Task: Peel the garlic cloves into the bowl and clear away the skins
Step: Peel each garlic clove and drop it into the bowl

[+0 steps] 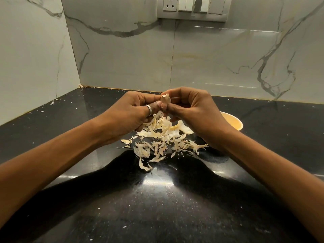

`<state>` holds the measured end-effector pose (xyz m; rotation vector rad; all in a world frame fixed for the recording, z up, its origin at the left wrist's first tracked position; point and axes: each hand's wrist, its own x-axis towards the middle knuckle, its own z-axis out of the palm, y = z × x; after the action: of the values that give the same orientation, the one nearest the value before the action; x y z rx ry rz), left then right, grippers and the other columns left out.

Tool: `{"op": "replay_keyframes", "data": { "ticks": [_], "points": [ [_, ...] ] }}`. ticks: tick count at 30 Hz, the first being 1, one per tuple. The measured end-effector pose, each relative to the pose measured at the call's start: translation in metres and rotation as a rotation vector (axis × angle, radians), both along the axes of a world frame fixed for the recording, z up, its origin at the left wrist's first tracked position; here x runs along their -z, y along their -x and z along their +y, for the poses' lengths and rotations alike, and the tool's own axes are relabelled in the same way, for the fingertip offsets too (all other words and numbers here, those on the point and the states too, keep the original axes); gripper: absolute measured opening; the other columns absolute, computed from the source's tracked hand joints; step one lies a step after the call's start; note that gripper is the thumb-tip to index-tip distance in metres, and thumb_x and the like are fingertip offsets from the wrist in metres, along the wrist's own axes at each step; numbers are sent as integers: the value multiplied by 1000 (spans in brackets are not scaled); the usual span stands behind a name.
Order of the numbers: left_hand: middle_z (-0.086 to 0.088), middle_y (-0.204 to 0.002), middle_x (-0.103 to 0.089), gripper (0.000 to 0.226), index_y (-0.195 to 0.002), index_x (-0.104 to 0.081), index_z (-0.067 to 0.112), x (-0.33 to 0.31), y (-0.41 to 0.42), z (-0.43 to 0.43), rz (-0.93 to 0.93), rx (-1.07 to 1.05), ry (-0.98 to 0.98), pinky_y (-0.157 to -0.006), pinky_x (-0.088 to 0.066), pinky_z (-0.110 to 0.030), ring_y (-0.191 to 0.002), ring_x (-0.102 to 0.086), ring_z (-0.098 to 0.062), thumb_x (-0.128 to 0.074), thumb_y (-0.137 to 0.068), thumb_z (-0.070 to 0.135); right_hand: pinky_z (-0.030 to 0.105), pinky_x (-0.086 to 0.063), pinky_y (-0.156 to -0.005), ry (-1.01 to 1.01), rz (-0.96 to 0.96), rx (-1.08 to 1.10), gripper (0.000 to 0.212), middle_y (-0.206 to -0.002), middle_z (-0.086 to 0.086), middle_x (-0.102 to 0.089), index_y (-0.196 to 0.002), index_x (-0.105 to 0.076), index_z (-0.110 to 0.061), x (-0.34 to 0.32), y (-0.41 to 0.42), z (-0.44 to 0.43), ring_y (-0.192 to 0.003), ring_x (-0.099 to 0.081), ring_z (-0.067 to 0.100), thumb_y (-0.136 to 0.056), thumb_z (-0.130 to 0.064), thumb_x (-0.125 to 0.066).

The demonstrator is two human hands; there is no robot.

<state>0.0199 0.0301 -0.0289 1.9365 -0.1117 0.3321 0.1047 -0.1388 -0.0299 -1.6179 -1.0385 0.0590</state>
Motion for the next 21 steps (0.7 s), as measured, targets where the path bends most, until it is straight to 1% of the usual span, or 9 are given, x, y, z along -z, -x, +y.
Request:
{"op": "replay_keyframes", "data": {
  "ticks": [2, 4, 5, 6, 10, 12, 16, 19, 21],
  "points": [
    [12, -59, -63, 23, -117, -72, 17, 1, 0, -2, -77, -65, -31, -44, -39, -14, -49, -48, -2, -58, -99, 12, 24, -59, -62, -10, -22, 19, 25, -93, 8, -76, -112, -67, -4, 0, -2, 0, -79, -74, 16, -90, -12, -74],
    [13, -77, -74, 20, -111, -74, 18, 2, -1, -2, -192, -137, -112, -60, -52, -13, -66, -66, 0, -66, -94, 13, 24, -59, -61, -20, -30, 40, 26, -91, 9, -75, -109, -65, -3, 0, -3, 0, -76, -74, 16, -88, -14, -76],
    [11, -86, -76, 17, -107, -75, 19, 2, -1, -1, -237, -170, -138, -70, -56, -15, -78, -71, -1, -68, -92, 14, 24, -59, -62, -21, -42, 54, 25, -90, 8, -75, -107, -64, -4, 0, -3, 0, -75, -74, 15, -88, -15, -76],
    [7, -91, -76, 15, -104, -75, 20, 2, -1, -1, -269, -200, -149, -74, -57, -17, -84, -72, -4, -70, -91, 15, 25, -60, -63, -18, -59, 69, 25, -90, 8, -74, -106, -64, -4, 1, -4, 0, -76, -74, 15, -87, -15, -77],
    [-1, -85, -74, 9, -99, -75, 14, 0, 1, -3, -293, -235, -159, -54, -50, -14, -66, -66, -2, -71, -91, 15, 35, -64, -71, 3, -152, 142, 25, -90, 8, -74, -102, -65, -6, 6, -9, 2, -80, -75, 18, -85, -13, -81],
    [-2, -81, -73, 10, -98, -76, 13, -1, 2, -6, -285, -231, -153, -48, -48, -16, -61, -63, -2, -72, -89, 16, 37, -64, -74, 15, -212, 173, 28, -90, 4, -74, -101, -66, -8, 7, -10, 4, -81, -75, 15, -82, -16, -84],
    [2, -75, -73, 8, -92, -76, 15, -2, 2, -7, -271, -236, -96, -44, -49, -22, -57, -60, -7, -75, -87, 20, 32, -63, -73, 3, -314, 196, 31, -91, 0, -75, -103, -70, -10, 7, -8, 4, -81, -74, 10, -79, -19, -86],
    [-7, -80, -74, 4, -90, -76, 17, -3, 3, -7, -246, -228, -80, -44, -50, -23, -59, -57, -16, -74, -87, 19, 33, -63, -68, -9, -372, 218, 28, -87, -1, -76, -96, -73, -8, 8, -8, 4, -77, -74, 10, -77, -23, -87],
    [-9, -81, -73, 3, -89, -76, 18, -4, 3, -7, -220, -223, -97, -43, -49, -22, -56, -55, -10, -74, -88, 20, 32, -61, -65, 0, -404, 224, 25, -84, -2, -75, -92, -74, -9, 8, -8, 3, -75, -72, 9, -77, -24, -88]
  ]
}}
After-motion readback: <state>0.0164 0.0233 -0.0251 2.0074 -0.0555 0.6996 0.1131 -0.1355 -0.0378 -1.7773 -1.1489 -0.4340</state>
